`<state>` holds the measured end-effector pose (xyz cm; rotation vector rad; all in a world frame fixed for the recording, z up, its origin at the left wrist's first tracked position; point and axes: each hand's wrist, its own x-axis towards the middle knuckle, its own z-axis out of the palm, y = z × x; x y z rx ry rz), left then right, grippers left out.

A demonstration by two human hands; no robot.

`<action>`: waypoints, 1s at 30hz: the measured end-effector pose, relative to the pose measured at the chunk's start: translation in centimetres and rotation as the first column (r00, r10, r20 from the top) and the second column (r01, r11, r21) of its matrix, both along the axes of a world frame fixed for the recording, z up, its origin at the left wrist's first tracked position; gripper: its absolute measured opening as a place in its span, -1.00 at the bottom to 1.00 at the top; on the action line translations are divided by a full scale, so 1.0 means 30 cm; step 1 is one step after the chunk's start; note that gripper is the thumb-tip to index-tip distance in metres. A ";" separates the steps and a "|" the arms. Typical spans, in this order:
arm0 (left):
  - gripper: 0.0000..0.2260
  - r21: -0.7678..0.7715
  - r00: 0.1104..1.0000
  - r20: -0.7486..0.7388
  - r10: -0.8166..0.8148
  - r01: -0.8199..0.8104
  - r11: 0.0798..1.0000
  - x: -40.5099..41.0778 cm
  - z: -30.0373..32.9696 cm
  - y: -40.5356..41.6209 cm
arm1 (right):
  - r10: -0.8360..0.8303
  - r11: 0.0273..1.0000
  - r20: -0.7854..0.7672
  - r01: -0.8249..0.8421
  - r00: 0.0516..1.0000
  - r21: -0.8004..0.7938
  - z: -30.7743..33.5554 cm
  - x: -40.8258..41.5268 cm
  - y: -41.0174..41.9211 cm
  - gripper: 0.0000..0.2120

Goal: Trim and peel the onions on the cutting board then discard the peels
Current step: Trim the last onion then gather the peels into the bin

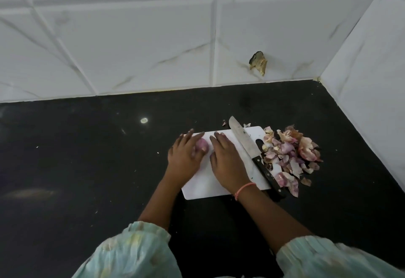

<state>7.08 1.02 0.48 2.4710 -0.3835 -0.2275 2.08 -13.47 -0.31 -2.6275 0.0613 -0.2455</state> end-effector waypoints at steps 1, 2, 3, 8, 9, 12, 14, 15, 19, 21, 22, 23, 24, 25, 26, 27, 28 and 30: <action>-0.62 -0.016 0.998 0.061 -0.015 0.016 1.000 -0.023 -0.009 -0.023 | 0.028 0.999 -0.045 -0.029 0.999 -0.018 -0.023 0.025 0.002 -0.56; -0.61 -0.029 0.993 0.117 -0.010 0.014 0.999 -0.035 -0.034 -0.033 | 0.052 0.998 -0.080 -0.055 0.995 -0.038 -0.043 0.041 -0.003 -0.55; -0.60 -0.041 0.987 0.160 0.018 -0.012 0.999 -0.042 -0.053 -0.039 | 0.076 0.996 -0.096 -0.081 0.992 -0.048 -0.061 0.046 -0.014 -0.55; -0.60 -0.107 0.970 0.224 0.096 -0.073 0.992 -0.031 -0.079 -0.053 | 0.253 0.962 -0.102 -0.240 0.962 0.128 -0.045 -0.104 -0.079 -0.51; -0.61 -0.105 0.968 0.231 0.096 -0.073 0.992 -0.025 -0.085 -0.052 | 0.314 0.942 -0.112 -0.294 0.943 0.161 -0.042 -0.153 -0.090 -0.50; -0.67 -0.099 0.965 0.240 0.107 -0.086 0.991 -0.010 -0.112 -0.053 | 0.404 0.905 -0.037 -0.394 0.914 0.160 -0.045 -0.291 -0.160 -0.61; -0.70 -0.108 0.962 0.250 0.111 -0.086 0.990 -0.013 -0.114 -0.055 | 0.287 0.945 0.108 -0.300 0.952 0.128 -0.018 -0.344 -0.204 -0.76; -0.71 -0.112 0.960 0.254 0.115 -0.088 0.990 -0.017 -0.110 -0.057 | 0.196 0.967 0.169 -0.219 0.966 0.129 0.001 -0.353 -0.215 -0.81; -0.68 -0.128 0.954 0.268 0.134 -0.102 0.987 -0.020 -0.101 -0.062 | 0.003 0.991 0.176 -0.026 0.984 0.129 0.036 -0.288 -0.112 -0.68; -0.75 -0.111 0.958 0.258 0.127 -0.102 0.989 -0.026 -0.097 -0.064 | 0.107 0.987 -0.005 -0.106 0.994 0.125 0.004 -0.264 -0.004 -0.50; -0.78 -0.104 0.959 0.255 0.121 -0.097 0.990 -0.028 -0.094 -0.063 | 0.164 0.984 -0.084 -0.157 0.983 0.084 -0.025 -0.266 0.038 -0.44; -0.80 -0.097 0.960 0.255 0.113 -0.090 0.991 -0.028 -0.091 -0.064 | 0.188 0.982 -0.132 -0.189 0.973 0.006 -0.060 -0.278 0.060 -0.40; -0.80 -0.097 0.961 0.254 0.112 -0.090 0.991 -0.028 -0.088 -0.064 | 0.181 0.977 -0.146 -0.194 0.973 -0.085 -0.087 -0.293 0.057 -0.38; -0.80 -0.099 0.961 0.250 0.115 -0.092 0.991 -0.032 -0.086 -0.067 | 0.140 0.976 -0.138 -0.160 0.980 -0.147 -0.106 -0.316 0.033 -0.36; -0.80 -0.102 0.962 0.245 0.118 -0.095 0.990 -0.032 -0.084 -0.069 | 0.073 0.979 -0.118 -0.094 0.990 -0.179 -0.118 -0.337 0.003 -0.34; -0.80 -0.105 0.963 0.241 0.120 -0.097 0.990 -0.033 -0.083 -0.068 | -0.007 0.982 -0.103 -0.013 0.995 -0.190 -0.123 -0.357 -0.028 -0.32; -0.80 -0.110 0.963 0.241 0.123 -0.099 0.989 -0.035 -0.084 -0.070 | -0.089 0.979 -0.099 0.069 0.991 -0.191 -0.121 -0.378 -0.057 -0.30; -0.81 -0.116 0.962 0.242 0.129 -0.103 0.988 -0.036 -0.082 -0.072 | -0.227 0.966 -0.110 0.208 0.968 -0.155 -0.104 -0.395 -0.079 -0.28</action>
